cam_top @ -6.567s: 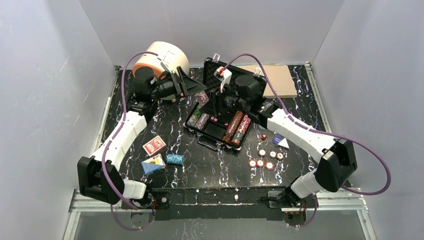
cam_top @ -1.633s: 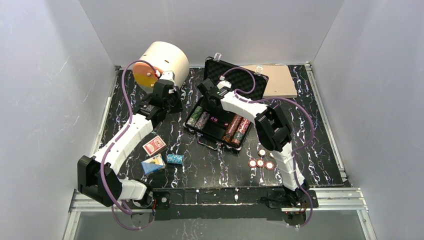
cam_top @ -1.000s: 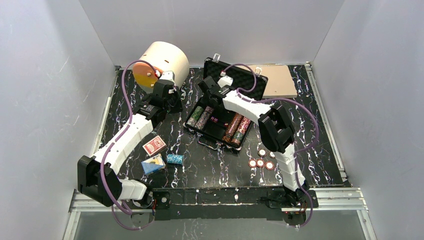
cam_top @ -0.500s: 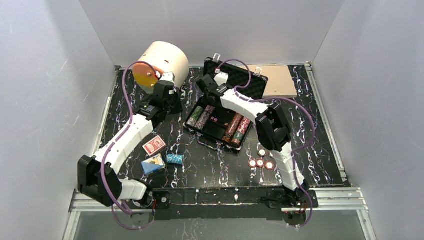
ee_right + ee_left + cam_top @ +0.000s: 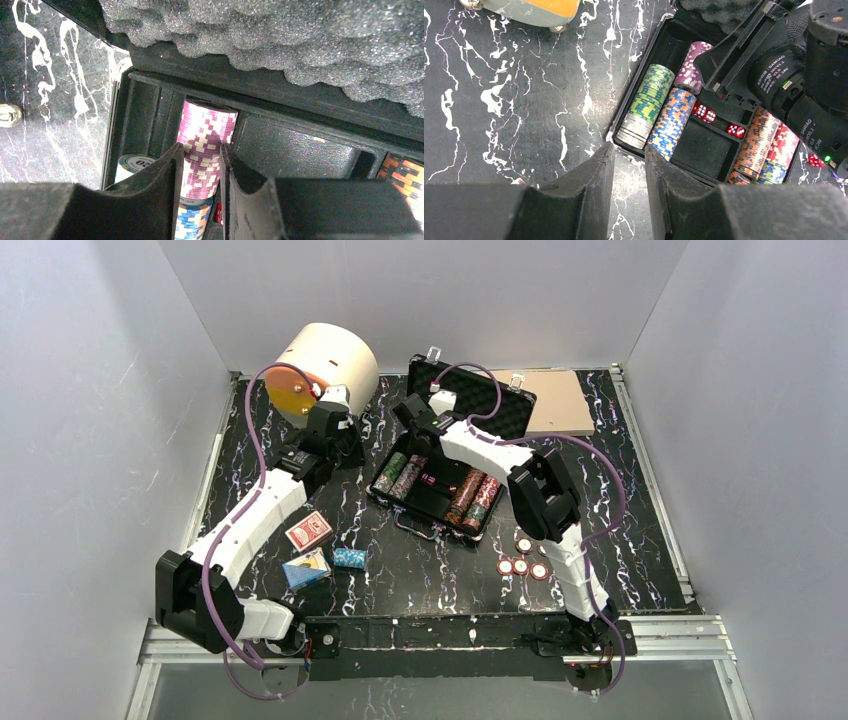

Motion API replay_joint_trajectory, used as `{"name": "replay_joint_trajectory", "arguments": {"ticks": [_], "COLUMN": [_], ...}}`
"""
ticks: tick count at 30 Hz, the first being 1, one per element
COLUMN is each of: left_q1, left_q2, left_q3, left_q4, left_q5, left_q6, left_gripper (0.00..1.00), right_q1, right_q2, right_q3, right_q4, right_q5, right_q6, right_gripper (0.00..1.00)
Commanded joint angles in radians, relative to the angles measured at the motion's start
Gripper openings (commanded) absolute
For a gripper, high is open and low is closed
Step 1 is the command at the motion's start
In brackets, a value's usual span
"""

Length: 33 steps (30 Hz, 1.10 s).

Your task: Pack up texas hold em set

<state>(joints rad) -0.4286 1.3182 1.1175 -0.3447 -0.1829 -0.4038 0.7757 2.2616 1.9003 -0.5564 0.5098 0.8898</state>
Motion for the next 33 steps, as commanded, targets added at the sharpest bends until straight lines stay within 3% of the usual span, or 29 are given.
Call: {"name": "replay_joint_trajectory", "arguments": {"ticks": [1,8,15,18,20,24,28,33], "left_q1": [0.004,0.004,0.004,0.004,0.004,0.004,0.004,0.004], "left_q2": [-0.028,-0.038,-0.056,-0.070,-0.079,-0.114,-0.174,-0.267], "left_q3": [-0.019,-0.028,-0.020,0.003,0.027,0.094,0.158,0.213], "left_q4": [-0.005,-0.006,-0.007,-0.016,-0.027,-0.053,-0.060,-0.024], "left_q5": [-0.007,-0.010,-0.029,-0.064,-0.097,-0.217,-0.354,-0.511], "left_q6": [0.002,-0.002,-0.003,-0.003,-0.001,-0.001,-0.001,-0.010], "left_gripper": [0.28,0.28,0.28,0.29,0.31,0.35,0.52,0.84], "right_q1": [0.029,0.032,0.045,0.044,0.045,0.044,0.044,0.047], "right_q2": [0.013,-0.048,-0.135,-0.190,-0.239,-0.348,-0.433,-0.501], "right_q3": [-0.046,-0.115,-0.126,-0.104,-0.101,-0.143,-0.220,-0.259], "right_q4": [-0.061,-0.096,0.012,0.034,0.056,0.146,0.200,0.205], "right_q5": [-0.082,-0.051,0.040,0.101,0.116,0.000,-0.185,-0.445], "right_q6": [0.064,0.141,0.049,0.007,-0.032,-0.200,-0.357,-0.545], "right_gripper": [0.27,0.24,0.27,0.33,0.43,0.60,0.66,0.69]}}
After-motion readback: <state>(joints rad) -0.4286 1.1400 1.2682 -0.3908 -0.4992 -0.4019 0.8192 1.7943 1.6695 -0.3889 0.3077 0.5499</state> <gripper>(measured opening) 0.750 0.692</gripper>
